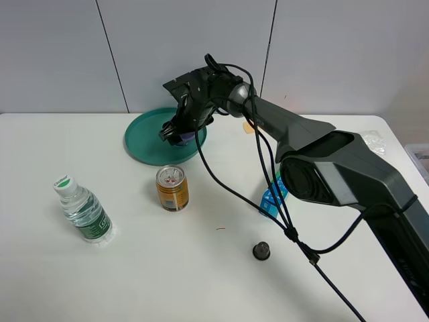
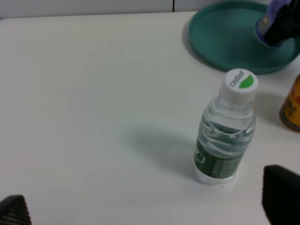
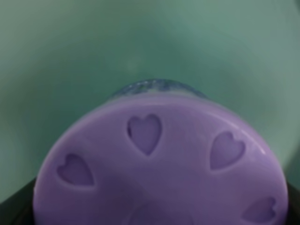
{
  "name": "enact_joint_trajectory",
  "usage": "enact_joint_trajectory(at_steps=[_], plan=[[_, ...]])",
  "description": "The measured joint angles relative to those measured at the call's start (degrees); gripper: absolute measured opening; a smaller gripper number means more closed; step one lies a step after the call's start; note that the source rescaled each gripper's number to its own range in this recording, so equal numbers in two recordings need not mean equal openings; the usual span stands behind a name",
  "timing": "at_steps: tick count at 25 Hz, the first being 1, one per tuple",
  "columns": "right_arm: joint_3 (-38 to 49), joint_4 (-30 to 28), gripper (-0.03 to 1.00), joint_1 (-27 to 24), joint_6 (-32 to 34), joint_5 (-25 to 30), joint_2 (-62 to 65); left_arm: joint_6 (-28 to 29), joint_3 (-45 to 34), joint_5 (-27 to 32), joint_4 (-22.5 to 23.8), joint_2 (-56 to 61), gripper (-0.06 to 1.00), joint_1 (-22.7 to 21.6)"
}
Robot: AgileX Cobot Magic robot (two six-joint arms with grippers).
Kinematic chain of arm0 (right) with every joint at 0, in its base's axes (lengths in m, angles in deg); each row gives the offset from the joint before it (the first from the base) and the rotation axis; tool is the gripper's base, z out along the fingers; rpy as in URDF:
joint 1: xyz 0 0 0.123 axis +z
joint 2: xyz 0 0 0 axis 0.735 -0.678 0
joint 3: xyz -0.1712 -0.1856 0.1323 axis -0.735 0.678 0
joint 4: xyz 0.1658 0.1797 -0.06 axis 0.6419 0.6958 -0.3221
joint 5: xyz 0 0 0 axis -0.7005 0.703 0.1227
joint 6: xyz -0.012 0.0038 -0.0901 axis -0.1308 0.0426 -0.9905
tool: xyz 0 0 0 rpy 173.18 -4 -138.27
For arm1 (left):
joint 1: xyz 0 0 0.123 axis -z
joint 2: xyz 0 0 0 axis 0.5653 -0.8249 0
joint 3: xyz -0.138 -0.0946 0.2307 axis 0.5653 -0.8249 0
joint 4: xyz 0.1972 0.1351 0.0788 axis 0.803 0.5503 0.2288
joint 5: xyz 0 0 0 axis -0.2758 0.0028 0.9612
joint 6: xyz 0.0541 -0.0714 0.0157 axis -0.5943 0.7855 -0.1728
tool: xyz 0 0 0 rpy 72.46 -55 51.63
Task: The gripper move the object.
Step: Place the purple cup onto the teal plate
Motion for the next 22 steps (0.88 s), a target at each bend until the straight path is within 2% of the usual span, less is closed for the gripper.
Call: enact_joint_trajectory(at_steps=[17,18,19,21,22], plan=[[0.0,-0.4,0.00,0.0,0.0,0.8,0.0,0.0,0.0,0.0,0.0,0.0,1.00,0.0],[0.0,-0.4,0.04,0.0,0.0,0.5,0.0,0.0,0.0,0.0,0.0,0.0,1.00,0.0],[0.0,-0.4,0.13,0.0,0.0,0.0,0.0,0.0,0.0,0.0,0.0,0.0,1.00,0.0],[0.0,-0.4,0.38,0.0,0.0,-1.5,0.1,0.0,0.0,0.0,0.0,0.0,1.00,0.0],[0.0,-0.4,0.44,0.0,0.0,-2.0,0.1,0.0,0.0,0.0,0.0,0.0,1.00,0.0]])
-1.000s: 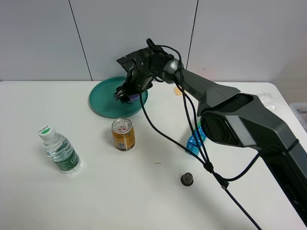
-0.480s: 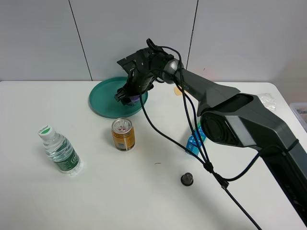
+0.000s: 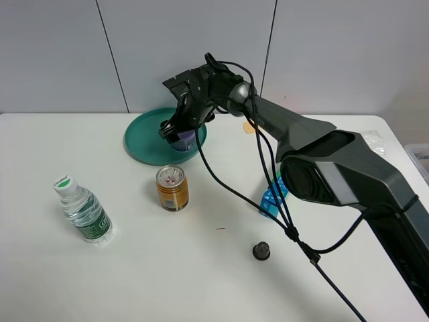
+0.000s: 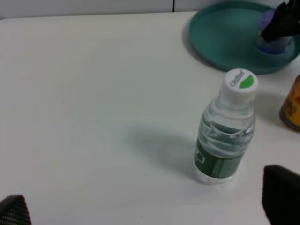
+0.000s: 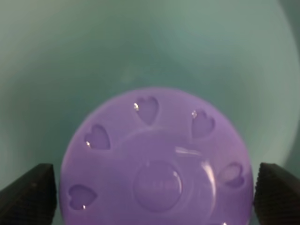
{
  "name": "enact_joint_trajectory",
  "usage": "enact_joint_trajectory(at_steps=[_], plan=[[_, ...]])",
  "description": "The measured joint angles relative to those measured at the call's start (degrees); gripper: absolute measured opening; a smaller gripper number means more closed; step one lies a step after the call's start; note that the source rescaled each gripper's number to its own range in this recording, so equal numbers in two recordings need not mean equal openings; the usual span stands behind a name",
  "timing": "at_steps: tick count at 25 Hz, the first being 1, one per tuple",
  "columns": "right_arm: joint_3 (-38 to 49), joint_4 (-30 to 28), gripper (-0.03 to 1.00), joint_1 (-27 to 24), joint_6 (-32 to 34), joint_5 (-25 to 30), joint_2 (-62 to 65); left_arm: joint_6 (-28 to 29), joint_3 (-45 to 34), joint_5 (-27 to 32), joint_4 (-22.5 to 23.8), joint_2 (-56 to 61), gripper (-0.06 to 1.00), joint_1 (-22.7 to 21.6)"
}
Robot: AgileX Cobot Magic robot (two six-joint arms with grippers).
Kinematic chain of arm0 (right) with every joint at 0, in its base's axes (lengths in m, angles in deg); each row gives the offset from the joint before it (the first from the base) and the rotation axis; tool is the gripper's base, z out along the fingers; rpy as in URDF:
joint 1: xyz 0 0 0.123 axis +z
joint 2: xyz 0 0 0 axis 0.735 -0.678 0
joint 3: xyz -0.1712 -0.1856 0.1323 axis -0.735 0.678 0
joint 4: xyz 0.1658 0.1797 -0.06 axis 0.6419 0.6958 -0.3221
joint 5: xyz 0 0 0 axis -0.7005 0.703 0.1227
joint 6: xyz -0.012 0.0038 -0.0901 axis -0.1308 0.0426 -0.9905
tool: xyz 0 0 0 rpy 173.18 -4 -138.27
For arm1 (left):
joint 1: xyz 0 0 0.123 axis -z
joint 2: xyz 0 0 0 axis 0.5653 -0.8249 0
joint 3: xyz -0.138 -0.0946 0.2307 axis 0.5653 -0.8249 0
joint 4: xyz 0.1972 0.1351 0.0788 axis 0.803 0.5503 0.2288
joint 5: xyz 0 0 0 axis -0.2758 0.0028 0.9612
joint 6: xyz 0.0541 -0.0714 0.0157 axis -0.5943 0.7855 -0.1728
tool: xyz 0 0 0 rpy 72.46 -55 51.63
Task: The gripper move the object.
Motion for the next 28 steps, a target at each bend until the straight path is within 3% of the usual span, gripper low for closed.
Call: enact_joint_trajectory(at_steps=[4,8,14,16,23,28], plan=[[0.0,0.0,0.53,0.0,0.0,-0.4,0.0,0.0,0.0,0.0,0.0,0.0,1.00,0.0],[0.0,0.2,0.53,0.0,0.0,1.3,1.1,0.0,0.0,0.0,0.0,0.0,1.00,0.0],[0.0,0.2,0.53,0.0,0.0,15.4,9.2,0.0,0.0,0.0,0.0,0.0,1.00,0.0],[0.0,0.3,0.53,0.0,0.1,17.9,12.7,0.0,0.0,0.0,0.0,0.0,1.00,0.0],[0.0,1.7,0.53,0.0,1.6,18.6,22.5,0.0,0.0,0.0,0.0,0.0,1.00,0.0],[0.8,-1.1,0.53,0.2,2.6,18.8,27.2,0.0,0.0,0.0,0.0,0.0,1.00,0.0]])
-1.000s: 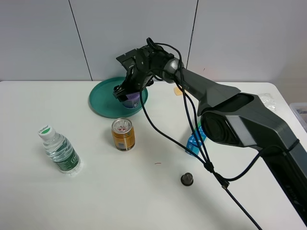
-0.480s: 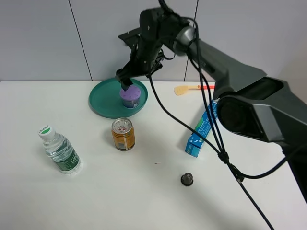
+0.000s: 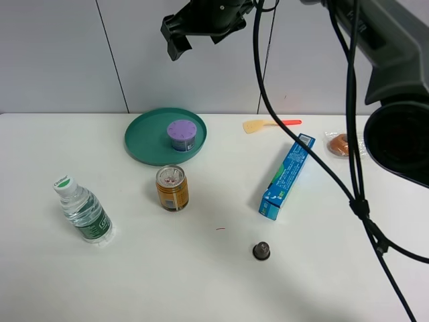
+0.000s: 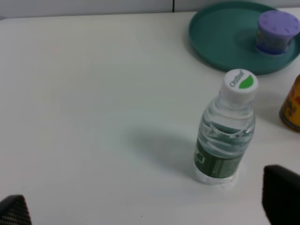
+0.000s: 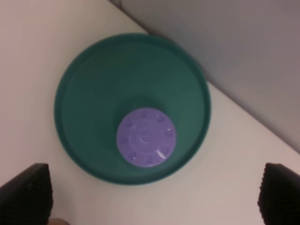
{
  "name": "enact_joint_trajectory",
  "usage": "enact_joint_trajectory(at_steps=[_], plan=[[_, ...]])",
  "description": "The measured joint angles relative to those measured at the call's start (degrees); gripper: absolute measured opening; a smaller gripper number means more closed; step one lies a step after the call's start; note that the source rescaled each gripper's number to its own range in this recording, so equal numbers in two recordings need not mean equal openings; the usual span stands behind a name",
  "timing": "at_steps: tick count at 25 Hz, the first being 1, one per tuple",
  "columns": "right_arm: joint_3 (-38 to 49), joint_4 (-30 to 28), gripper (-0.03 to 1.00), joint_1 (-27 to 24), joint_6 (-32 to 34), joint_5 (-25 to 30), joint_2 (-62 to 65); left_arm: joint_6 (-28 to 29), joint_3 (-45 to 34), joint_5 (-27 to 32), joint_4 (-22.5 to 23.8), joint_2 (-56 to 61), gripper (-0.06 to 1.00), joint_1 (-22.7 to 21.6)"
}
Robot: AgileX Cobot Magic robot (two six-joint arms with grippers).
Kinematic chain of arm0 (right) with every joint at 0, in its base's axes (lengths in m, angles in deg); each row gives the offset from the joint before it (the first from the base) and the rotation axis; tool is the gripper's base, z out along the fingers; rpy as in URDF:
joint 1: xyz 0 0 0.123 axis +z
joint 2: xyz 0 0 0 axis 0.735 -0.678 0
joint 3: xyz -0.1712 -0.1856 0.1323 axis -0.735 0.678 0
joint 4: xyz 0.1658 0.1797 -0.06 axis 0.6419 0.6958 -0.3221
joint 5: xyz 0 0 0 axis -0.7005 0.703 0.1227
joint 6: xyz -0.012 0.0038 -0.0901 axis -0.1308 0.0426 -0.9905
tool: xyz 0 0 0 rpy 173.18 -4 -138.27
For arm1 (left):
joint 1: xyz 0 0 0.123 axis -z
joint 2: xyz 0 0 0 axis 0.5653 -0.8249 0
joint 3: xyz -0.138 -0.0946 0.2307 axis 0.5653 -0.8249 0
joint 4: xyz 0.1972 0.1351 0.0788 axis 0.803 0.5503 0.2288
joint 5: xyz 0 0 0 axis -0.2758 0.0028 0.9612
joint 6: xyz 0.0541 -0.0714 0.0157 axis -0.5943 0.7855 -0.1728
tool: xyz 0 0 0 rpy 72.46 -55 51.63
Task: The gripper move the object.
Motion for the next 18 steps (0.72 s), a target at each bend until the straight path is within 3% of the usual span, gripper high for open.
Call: enact_joint_trajectory(at_steps=[3,11,18], plan=[[5.8,-1.2,0.53,0.1,0.1,-0.1,4.5,0.0,0.0,0.0,0.0,0.0,1.00,0.0],[34.5,-2.4,0.53,-0.6,0.5,0.3,19.7,0.0,0.0,0.0,0.0,0.0,1.00,0.0],[52.3,-5.8,0.53,-7.1,3.9,0.4,35.1,0.0,0.0,0.0,0.0,0.0,1.00,0.0]])
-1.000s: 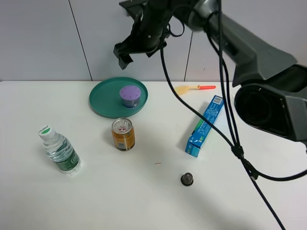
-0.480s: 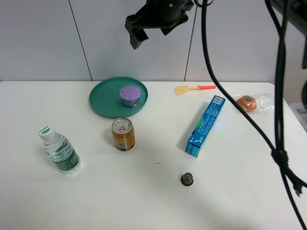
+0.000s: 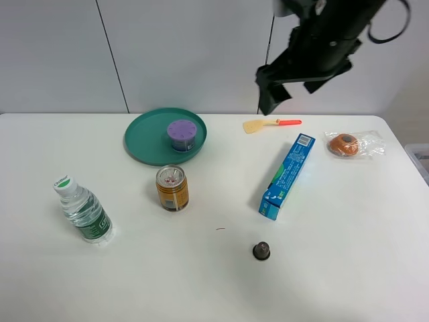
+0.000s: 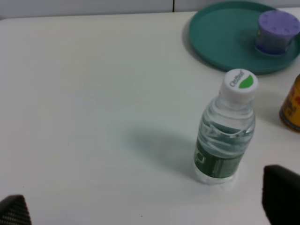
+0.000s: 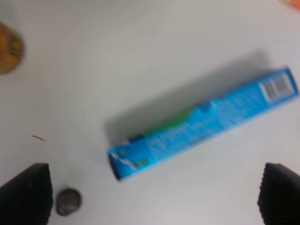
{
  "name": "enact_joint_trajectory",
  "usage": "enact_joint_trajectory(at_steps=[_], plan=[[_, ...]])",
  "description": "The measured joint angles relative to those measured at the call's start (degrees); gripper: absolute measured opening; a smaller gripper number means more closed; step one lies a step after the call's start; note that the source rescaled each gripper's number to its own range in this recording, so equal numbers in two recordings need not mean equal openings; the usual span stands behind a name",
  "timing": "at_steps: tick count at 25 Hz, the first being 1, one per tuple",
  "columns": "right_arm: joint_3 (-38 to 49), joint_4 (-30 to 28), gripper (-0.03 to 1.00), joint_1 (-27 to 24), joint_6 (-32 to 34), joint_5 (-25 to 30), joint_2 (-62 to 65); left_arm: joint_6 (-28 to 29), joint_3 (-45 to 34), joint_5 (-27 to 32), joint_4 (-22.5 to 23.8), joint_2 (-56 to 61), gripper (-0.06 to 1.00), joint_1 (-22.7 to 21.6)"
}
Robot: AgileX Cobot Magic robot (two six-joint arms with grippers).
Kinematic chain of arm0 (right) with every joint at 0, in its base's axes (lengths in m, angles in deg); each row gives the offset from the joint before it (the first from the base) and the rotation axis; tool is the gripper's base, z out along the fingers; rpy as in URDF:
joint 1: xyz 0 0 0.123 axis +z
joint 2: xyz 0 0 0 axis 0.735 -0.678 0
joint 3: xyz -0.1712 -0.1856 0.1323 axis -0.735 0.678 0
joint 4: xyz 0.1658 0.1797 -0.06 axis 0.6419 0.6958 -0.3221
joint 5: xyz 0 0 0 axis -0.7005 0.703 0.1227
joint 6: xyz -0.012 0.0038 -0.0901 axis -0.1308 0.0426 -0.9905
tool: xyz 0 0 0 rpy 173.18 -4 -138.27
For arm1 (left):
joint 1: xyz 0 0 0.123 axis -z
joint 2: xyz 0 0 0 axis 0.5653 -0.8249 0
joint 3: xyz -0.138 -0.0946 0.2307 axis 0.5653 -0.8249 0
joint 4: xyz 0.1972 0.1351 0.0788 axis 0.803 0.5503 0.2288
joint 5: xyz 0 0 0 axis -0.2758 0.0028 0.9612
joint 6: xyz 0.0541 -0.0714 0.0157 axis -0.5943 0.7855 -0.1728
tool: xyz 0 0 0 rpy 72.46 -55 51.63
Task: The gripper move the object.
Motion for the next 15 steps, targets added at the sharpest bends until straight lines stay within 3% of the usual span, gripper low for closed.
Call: enact_joint_trajectory(at_steps=[8,15], plan=[[8.5,-6.1,0.53,-16.1,0.4,0.0,15.7,0.0,0.0,0.0,0.0,0.0,1.00,0.0],[13.2,-7.0,0.53,-32.5,0.4,0.0,27.4,0.0,0.0,0.0,0.0,0.0,1.00,0.0]])
